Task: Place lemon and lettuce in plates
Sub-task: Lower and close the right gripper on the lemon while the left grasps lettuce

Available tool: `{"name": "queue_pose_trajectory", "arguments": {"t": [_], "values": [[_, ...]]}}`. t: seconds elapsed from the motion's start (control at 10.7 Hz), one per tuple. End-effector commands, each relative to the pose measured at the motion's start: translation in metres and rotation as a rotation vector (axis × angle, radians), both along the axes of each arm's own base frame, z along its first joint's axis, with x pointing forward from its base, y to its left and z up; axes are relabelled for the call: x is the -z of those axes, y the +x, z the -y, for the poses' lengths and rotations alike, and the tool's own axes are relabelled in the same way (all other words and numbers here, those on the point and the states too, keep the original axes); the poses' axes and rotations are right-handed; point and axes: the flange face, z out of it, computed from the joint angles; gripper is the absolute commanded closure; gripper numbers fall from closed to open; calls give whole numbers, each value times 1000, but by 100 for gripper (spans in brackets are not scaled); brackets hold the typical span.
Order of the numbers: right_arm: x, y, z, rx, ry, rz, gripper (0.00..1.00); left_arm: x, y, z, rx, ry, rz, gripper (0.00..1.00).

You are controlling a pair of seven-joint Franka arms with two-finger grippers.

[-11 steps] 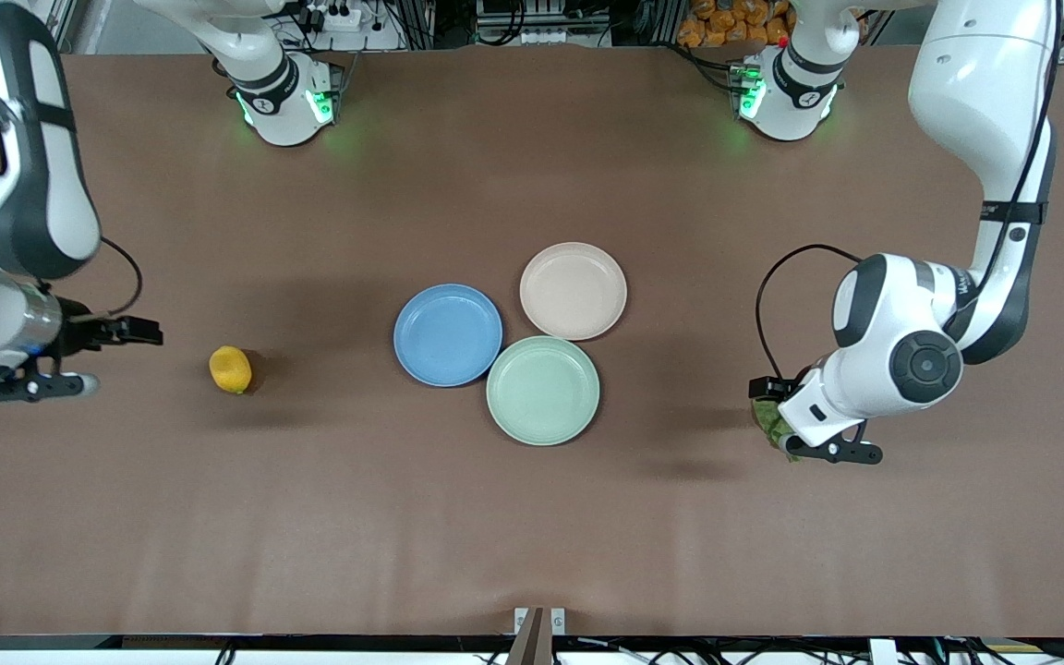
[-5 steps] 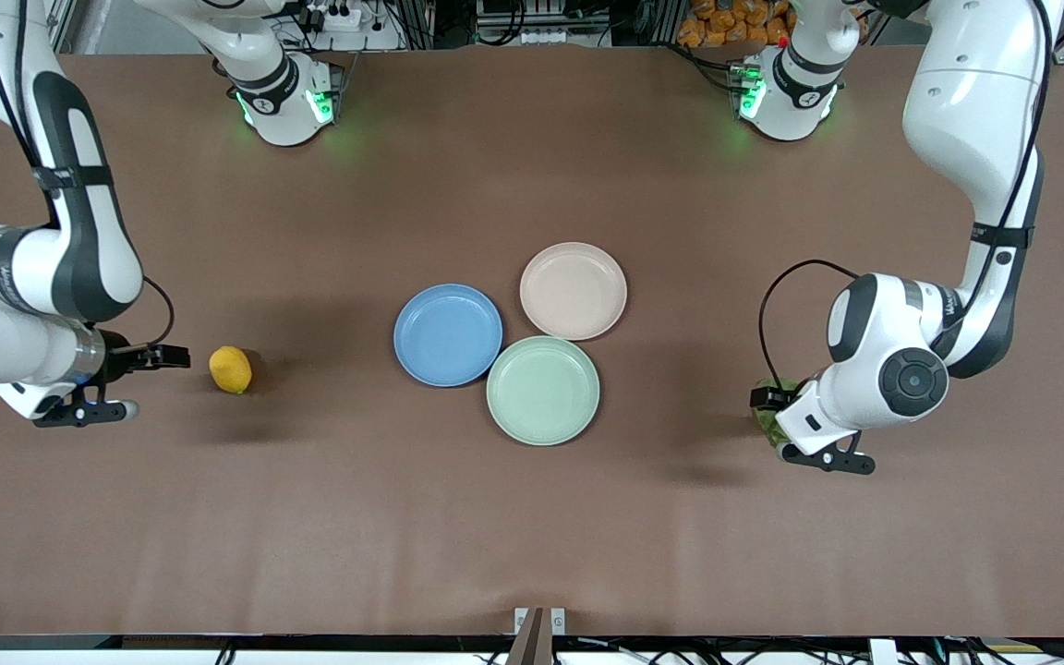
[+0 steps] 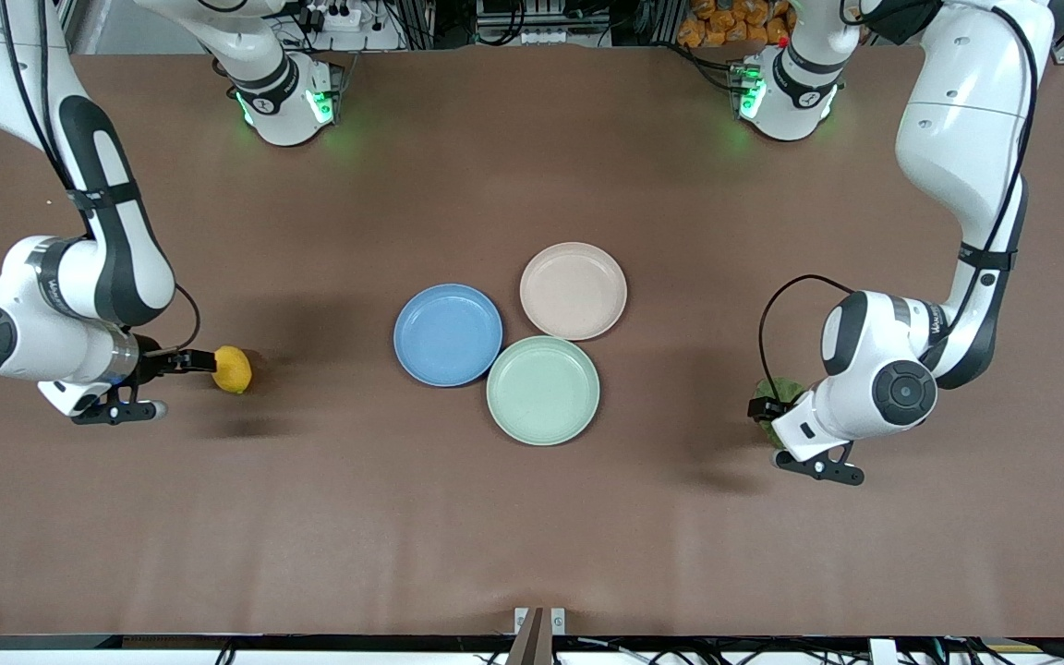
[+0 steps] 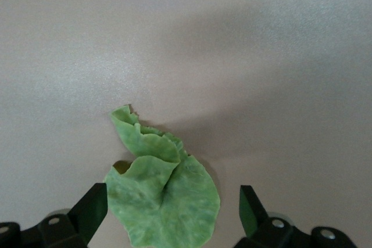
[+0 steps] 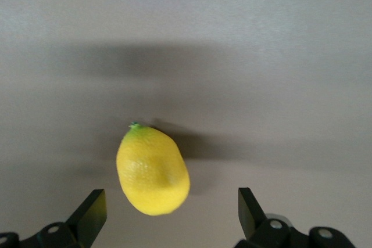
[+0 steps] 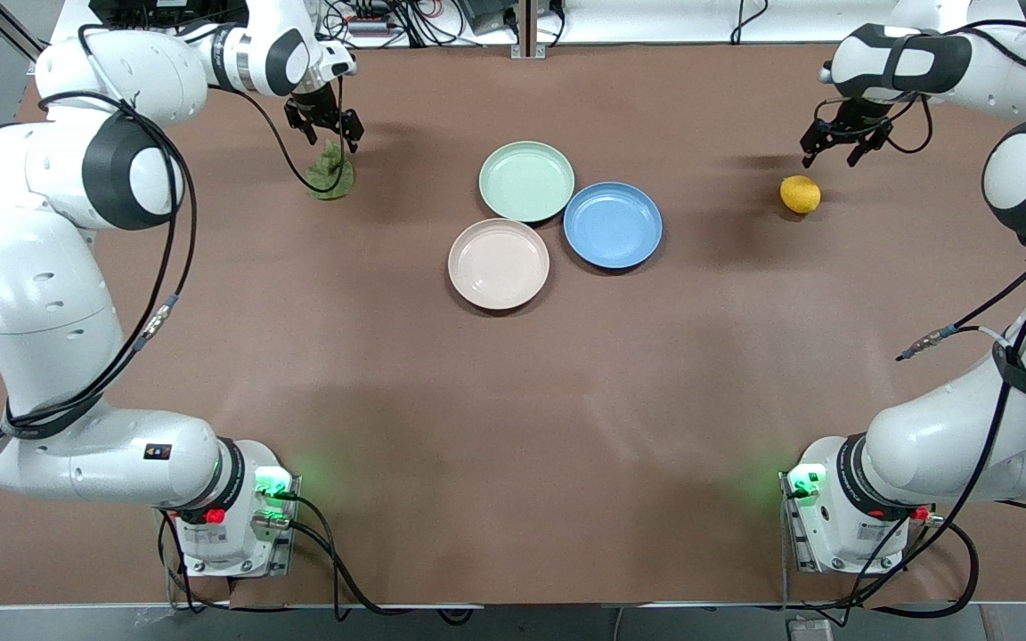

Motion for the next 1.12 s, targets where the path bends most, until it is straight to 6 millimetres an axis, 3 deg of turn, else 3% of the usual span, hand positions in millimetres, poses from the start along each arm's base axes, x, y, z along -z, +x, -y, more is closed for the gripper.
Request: {"name": "queue_pose_trajectory", "arguments": {"t": [0.0,0.75,1.03], "values": [[16,-14,-10,5,11,39,0,6,3,-7,114,22,12,0],[71,-51,-24,-12,-19,127,0,34,1,-8,128,32,-3,0],[90,-57,-28,-16,-29,154,0,47,-4,-9,127,33,-25,0]]}}
